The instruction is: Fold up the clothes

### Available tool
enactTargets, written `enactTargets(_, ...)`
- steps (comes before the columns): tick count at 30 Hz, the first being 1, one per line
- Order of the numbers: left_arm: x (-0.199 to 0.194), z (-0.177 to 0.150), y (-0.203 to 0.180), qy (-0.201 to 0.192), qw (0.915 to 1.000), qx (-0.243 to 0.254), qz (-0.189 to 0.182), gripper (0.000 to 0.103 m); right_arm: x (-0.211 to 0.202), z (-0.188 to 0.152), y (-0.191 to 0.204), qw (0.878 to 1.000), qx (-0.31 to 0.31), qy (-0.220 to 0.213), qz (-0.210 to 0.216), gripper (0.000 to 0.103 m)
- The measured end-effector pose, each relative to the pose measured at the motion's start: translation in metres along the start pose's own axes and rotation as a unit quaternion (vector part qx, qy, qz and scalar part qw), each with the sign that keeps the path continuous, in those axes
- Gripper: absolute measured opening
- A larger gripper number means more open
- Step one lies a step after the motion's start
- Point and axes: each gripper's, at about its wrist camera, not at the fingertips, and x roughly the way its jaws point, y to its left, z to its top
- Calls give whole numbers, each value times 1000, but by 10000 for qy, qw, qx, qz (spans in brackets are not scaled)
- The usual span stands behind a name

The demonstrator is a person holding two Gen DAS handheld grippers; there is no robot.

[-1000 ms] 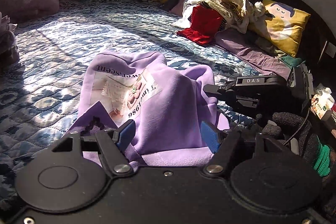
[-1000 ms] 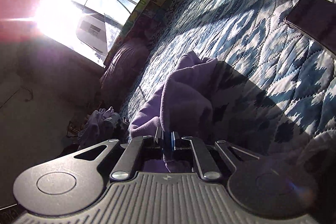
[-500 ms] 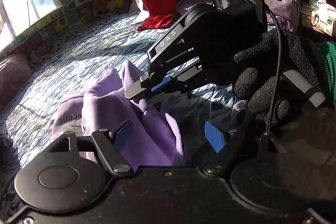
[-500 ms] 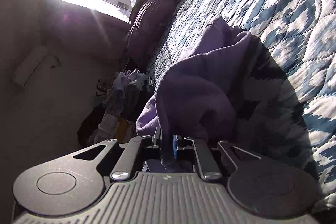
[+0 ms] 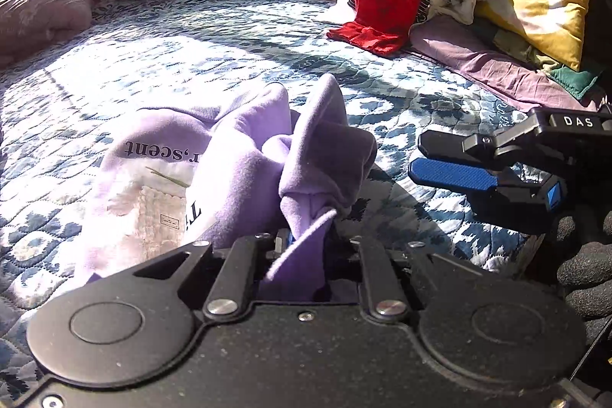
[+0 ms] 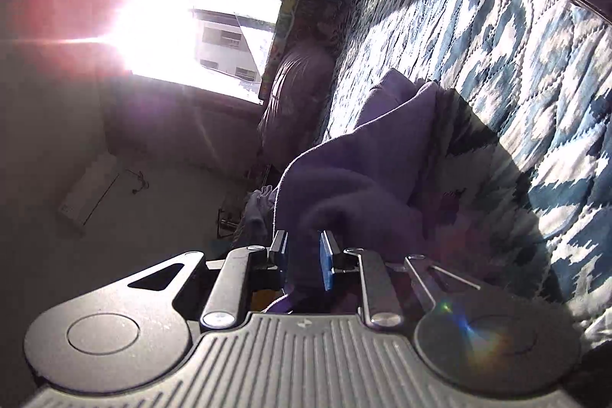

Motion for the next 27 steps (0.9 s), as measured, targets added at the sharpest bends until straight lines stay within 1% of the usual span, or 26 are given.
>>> enactTargets(1,-8,3,13,-95,9996,-245,-30,12,1,-5,-5,9999,72,-6,-93,21)
enactTargets(3,-31,9,49,-349,9959,-839,15,12,8,-16,-11,9994,169,32,-285,21)
enactTargets(5,-50,8,84,-524,9889,-1384,113,12,21,-27,-14,9986,232,113,-465,21)
enactTargets(7,-73,2,120,-680,9781,-1946,291,11,35,-38,-13,9975,233,209,-627,21)
enactTargets(10,-108,-13,173,-881,9554,-2751,610,11,57,-54,-8,9949,81,419,-918,21)
enactTargets(11,-119,-19,189,-901,9488,-2906,843,11,63,-58,-5,9936,14,487,-1020,21)
enactTargets(15,-154,-53,232,-980,9219,-3522,1281,10,82,-75,7,9883,-253,705,-1327,21)
enactTargets(16,-159,-59,236,-988,9179,-3586,1382,10,86,-78,10,9865,-340,753,-1415,22)
enactTargets(18,-170,-76,249,-1015,9038,-3855,1556,10,94,-84,17,9830,-490,820,-1566,23)
enactTargets(19,-174,-81,252,-1020,8988,-3946,1615,10,98,-85,21,9817,-558,839,-1616,25)
enactTargets(20,-179,-91,260,-1006,8905,-4099,1699,10,100,-86,26,9806,-626,839,-1656,28)
enactTargets(22,-183,-102,269,-968,8771,-4305,1900,10,106,-87,34,9786,-758,825,-1727,33)
enactTargets(24,-187,-111,275,-921,8638,-4474,2124,10,112,-86,41,9768,-863,784,-1799,39)
enactTargets(25,-189,-114,277,-891,8582,-4548,2208,10,115,-84,44,9757,-927,736,-1842,47)
enactTargets(26,-191,-117,280,-863,8534,-4596,2301,10,117,-81,45,9752,-973,688,-1864,51)
enactTargets(27,-191,-120,282,-834,8516,-4598,2373,11,120,-77,46,9751,-990,648,-1874,52)
